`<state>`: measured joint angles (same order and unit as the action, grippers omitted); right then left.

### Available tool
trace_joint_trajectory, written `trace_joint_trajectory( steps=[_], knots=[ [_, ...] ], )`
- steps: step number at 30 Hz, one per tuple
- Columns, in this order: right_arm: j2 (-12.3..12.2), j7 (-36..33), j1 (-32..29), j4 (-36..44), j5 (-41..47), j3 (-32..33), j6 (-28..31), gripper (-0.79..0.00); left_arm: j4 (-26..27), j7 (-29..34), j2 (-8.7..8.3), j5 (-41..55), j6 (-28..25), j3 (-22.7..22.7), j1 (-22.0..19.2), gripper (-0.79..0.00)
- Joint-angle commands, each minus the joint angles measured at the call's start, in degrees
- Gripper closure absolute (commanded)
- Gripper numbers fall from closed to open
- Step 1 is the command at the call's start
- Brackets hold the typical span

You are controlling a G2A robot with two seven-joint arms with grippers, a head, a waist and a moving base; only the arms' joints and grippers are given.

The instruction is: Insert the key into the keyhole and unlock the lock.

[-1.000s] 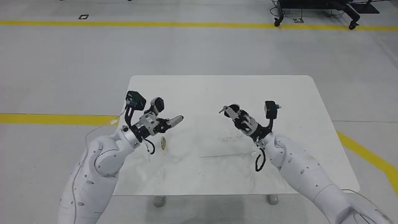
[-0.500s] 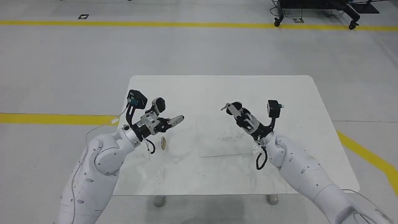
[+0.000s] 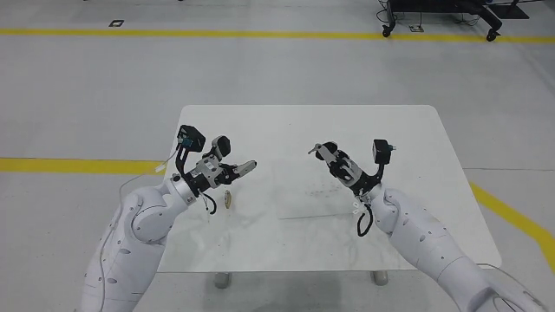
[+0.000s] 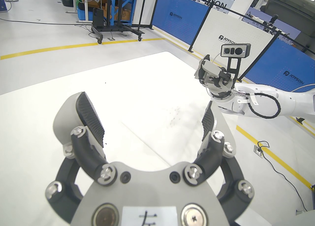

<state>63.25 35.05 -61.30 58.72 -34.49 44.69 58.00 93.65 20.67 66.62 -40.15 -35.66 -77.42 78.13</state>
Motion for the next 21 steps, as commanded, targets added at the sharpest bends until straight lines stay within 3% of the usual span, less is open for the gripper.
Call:
trace_joint_trajectory(
  steps=[1,13,17,21],
  knots=[
    [0.0,0.0,0.0,0.0,0.0,0.0,0.0,0.0,0.0,0.01,0.0,0.0,0.0,0.0,0.0,-0.785],
    [0.0,0.0,0.0,0.0,0.0,0.0,0.0,0.0,-0.25,-0.63,0.07,2.47,-0.9,0.53,0.52,-0.785],
    [0.34,-2.6,-1.22,2.42,2.78,-0.38,0.0,0.0,-4.08,3.68,0.2,17.59,-8.03,3.4,-1.12,-0.785],
    [0.85,-7.0,-1.55,3.89,7.33,-1.14,0.0,0.0,-10.18,13.03,0.59,36.8,-12.28,9.1,-6.58,-0.785]
  ],
)
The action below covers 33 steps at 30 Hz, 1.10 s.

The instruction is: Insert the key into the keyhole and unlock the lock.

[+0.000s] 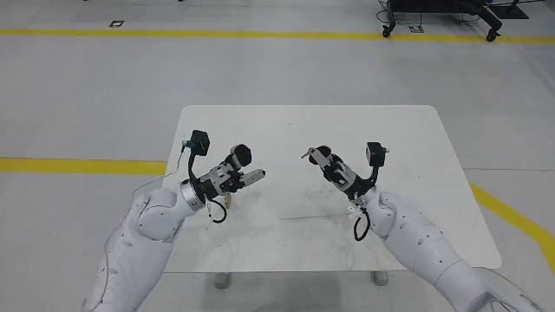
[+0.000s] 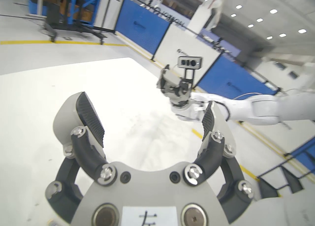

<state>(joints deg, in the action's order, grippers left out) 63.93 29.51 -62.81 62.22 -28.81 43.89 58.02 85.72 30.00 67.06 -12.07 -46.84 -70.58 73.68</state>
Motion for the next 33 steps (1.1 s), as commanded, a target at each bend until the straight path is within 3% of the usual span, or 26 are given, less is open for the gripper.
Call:
trace_joint_trajectory(
  steps=[1,5,7,8,16,20,25,28,33],
  knots=[
    [0.3,-2.58,-0.09,0.86,3.13,-0.71,-0.02,0.0,-4.01,6.31,0.31,14.03,-1.68,3.92,-3.71,-0.785],
    [0.58,-7.05,-0.29,2.34,10.54,-2.03,-0.02,0.0,-11.69,17.72,1.01,31.88,-1.61,9.34,-10.63,-0.785],
    [0.64,-9.52,-0.11,2.58,14.44,-2.53,-0.02,0.0,-15.77,22.62,1.48,37.24,-1.42,11.54,-13.73,-0.409],
    [0.68,-10.63,0.08,2.5,16.17,-2.65,-0.02,0.0,-17.91,24.3,1.69,38.54,-1.5,12.26,-15.17,-0.388],
    [0.99,-17.83,0.74,2.62,23.8,-2.73,-0.02,0.0,-25.24,24.23,3.04,37.22,-3.21,16.88,-20.09,-0.545],
    [1.6,-20.1,1.25,1.68,25.12,-2.95,-0.02,0.0,-27.02,23.59,3.49,34.67,-3.84,18.31,-21.43,-0.48],
    [2.73,-21.54,2.2,-0.14,25.7,-3.26,-0.02,0.0,-28.44,21.59,4.03,31.99,-3.98,19.34,-22.34,-0.502],
    [3.31,-21.96,2.47,-0.94,25.77,-3.18,-0.02,0.0,-29.16,20.51,4.24,31.08,-3.7,19.56,-22.79,-0.385],
    [3.98,-22.74,2.54,-1.96,26.13,-2.6,-0.02,0.0,-30.01,19.55,4.54,30.19,-3.24,19.97,-23.4,-0.274]
  ],
)
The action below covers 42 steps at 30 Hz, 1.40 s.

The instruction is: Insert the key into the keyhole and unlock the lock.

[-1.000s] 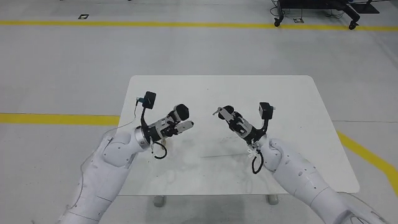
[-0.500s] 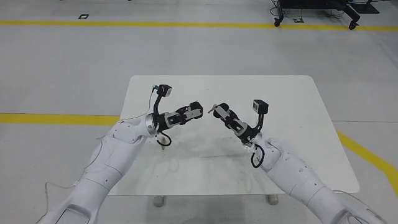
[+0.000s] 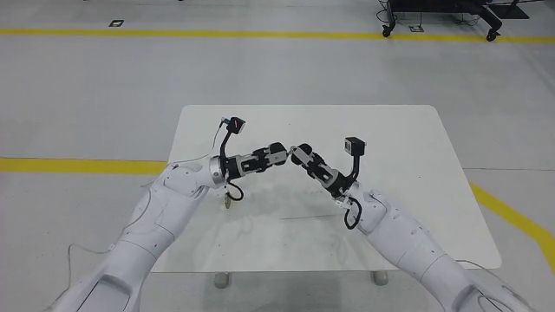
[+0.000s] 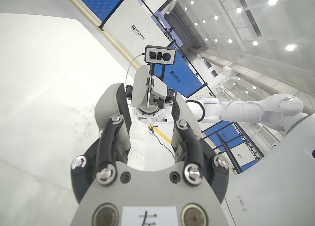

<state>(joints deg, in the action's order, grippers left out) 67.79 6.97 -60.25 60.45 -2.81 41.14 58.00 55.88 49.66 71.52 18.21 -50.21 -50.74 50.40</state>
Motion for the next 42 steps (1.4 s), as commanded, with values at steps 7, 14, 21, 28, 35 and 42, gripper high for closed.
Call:
trace_joint_trajectory(
  steps=[7,14,21,28,35,42],
  knots=[
    [1.11,-2.07,0.4,-1.6,0.91,0.62,0.0,0.0,-1.16,-0.13,0.66,-0.36,0.84,1.27,-0.97,-0.305],
    [1.84,-2.68,0.49,-2.2,0.79,1.88,0.0,0.0,-2.31,-0.62,0.98,-0.84,0.58,1.56,-1.5,0.0],
    [2.2,-3.09,-0.24,-2.12,-0.06,3.47,0.0,0.0,-2.63,-1.19,1.02,-0.97,0.31,1.24,-1.4,0.0],
    [2.5,-5.01,-0.8,-2.16,-0.11,4.19,0.0,-0.785,-2.3,-0.37,0.87,-0.46,0.36,0.77,-1.21,0.0],
    [2.5,-5.01,-0.8,-2.16,-0.11,4.19,0.0,-0.785,-2.58,2.1,-1.26,4.0,-2.31,-5.02,-0.84,0.0],
    [2.17,-6.5,-0.74,-0.92,-3.57,5.41,-2.86,-0.785,1.54,8.19,-3.11,2.06,3.78,-5.0,-0.25,0.0]
  ],
)
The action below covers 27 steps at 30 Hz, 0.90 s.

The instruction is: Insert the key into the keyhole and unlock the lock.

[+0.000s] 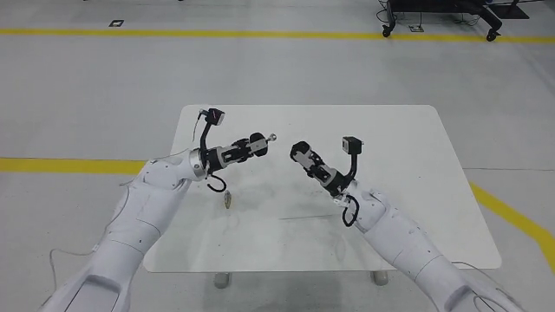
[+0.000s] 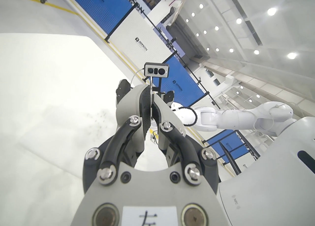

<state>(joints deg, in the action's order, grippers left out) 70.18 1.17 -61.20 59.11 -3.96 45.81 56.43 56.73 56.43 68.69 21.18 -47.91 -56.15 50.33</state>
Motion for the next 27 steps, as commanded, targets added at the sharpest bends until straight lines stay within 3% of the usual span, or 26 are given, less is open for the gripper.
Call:
trace_joint_trajectory(
  steps=[1,4,9,11,12,13,14,20,27],
  knots=[
    [-0.49,-1.67,0.26,0.69,-4.9,1.28,-1.88,-0.785,1.19,2.61,-0.49,-1.2,2.66,0.81,-0.18,0.0],
    [-1.62,-4.0,-0.65,1.83,-11.37,3.57,-2.37,-0.785,3.29,5.94,-1.23,-1.58,5.99,2.15,-0.39,0.0],
    [-3.59,-13.26,-2.52,4.55,-12.66,6.37,-2.12,-0.785,7.52,10.38,-2.81,-3.16,10.42,6.09,-1.06,0.0],
    [-4.21,-16.81,-3.47,5.76,-10.22,7.04,-1.58,-0.622,7.95,10.15,-3.38,-4.79,10.19,7.59,-1.54,0.0],
    [-4.48,-18.13,-3.89,6.32,-8.56,7.42,-1.27,-0.597,7.98,9.94,-3.62,-5.18,9.98,8.33,-1.75,0.0],
    [-4.68,-19.91,-4.39,6.85,-6.12,7.36,-0.48,-0.431,7.85,9.65,-3.84,-5.45,9.69,8.97,-2.01,0.0],
    [-4.91,-21.96,-4.47,7.08,-3.87,7.38,0.07,-0.379,7.67,9.3,-4.03,-5.41,9.35,9.55,-2.26,0.0],
    [-5.8,-32.79,-3.6,7.1,5.07,6.67,-1.94,-0.332,7.35,8.21,-4.99,-4.79,8.25,13.56,-3.83,0.0],
    [-5.82,-37.36,-2.64,6.59,9.73,5.87,-3.57,-0.265,6.34,6.46,-5.6,-4.01,6.5,17.7,-5.68,0.0]
  ],
)
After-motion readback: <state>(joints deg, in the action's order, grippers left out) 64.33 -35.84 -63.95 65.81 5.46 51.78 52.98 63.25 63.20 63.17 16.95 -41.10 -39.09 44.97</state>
